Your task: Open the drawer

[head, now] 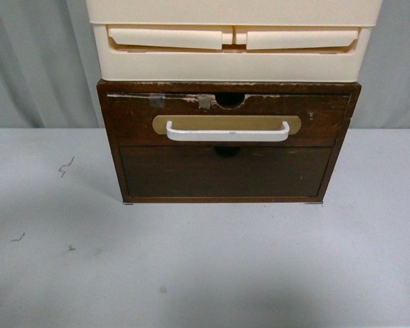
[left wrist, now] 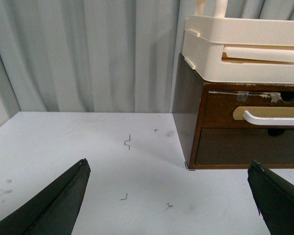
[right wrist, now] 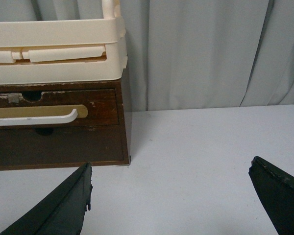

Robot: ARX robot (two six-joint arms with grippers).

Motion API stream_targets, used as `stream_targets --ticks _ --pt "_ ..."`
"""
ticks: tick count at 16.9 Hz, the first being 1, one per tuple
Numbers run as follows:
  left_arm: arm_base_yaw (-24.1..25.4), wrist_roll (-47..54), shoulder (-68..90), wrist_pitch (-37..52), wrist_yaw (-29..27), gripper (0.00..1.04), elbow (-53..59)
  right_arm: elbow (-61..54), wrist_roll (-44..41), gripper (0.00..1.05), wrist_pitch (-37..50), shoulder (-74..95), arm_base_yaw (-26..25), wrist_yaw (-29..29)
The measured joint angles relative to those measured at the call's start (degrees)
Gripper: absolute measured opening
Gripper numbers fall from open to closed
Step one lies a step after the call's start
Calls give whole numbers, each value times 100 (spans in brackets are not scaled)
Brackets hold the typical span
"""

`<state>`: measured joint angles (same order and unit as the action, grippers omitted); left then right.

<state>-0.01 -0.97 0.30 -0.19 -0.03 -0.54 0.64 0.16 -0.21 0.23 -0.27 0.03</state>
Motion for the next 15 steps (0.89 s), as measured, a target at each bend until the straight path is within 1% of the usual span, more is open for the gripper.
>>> stream_targets --ticks 14,15 --pt "0 0 0 0 0 98 0 0 2 98 -2 0 0 2" --pt "-131 127 111 -452 -387 98 -118 138 -87 98 -522 122 52 175"
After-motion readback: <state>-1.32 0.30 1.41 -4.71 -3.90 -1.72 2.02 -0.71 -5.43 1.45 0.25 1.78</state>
